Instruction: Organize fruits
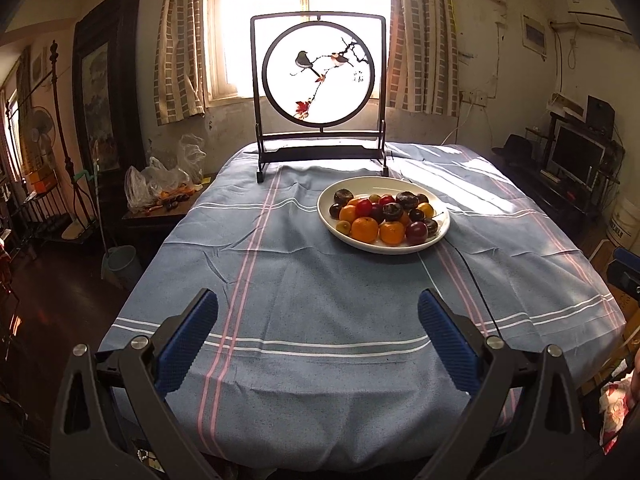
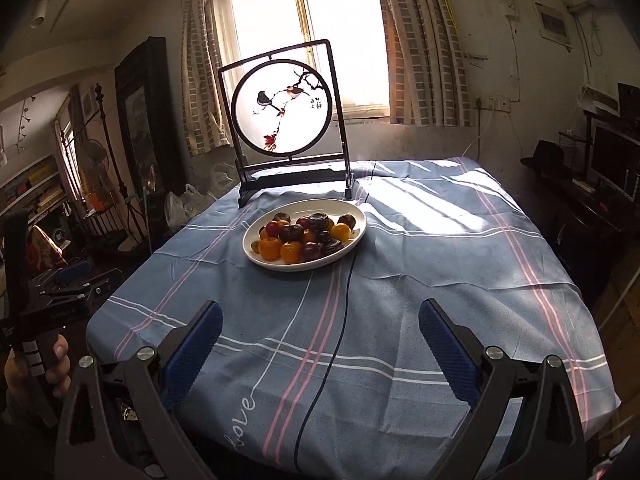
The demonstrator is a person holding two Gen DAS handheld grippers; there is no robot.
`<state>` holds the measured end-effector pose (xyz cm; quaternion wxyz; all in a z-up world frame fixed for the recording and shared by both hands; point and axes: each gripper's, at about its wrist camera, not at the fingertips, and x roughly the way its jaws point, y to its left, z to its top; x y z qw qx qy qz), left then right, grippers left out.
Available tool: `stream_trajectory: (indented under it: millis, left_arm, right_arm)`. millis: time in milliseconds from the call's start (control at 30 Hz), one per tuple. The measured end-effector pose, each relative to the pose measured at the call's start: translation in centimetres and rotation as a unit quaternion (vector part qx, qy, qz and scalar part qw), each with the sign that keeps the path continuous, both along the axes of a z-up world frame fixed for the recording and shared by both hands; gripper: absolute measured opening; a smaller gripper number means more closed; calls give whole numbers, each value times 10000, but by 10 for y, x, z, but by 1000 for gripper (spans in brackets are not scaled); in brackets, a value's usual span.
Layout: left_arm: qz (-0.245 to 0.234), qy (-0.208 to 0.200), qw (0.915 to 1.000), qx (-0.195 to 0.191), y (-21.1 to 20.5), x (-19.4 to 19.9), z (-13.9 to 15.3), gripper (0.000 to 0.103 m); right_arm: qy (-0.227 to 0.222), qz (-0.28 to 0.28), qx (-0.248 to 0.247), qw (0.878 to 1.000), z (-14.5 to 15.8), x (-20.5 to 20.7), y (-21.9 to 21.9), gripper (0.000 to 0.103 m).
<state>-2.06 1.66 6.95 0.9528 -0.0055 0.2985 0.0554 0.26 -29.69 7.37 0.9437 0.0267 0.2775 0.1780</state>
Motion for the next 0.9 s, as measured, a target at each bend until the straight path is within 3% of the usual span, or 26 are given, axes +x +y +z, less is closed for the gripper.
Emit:
stream_trajectory:
  millis: [600, 900]
  left_arm:
    - [35, -83, 9999, 52, -1, -1, -3, 98]
    - [52, 72, 9998, -175, 8, 3, -9, 98]
  right_arm:
    - [96, 58, -37, 9999, -8, -2, 3, 99]
    - [123, 9, -26, 9999, -11, -2, -1, 99]
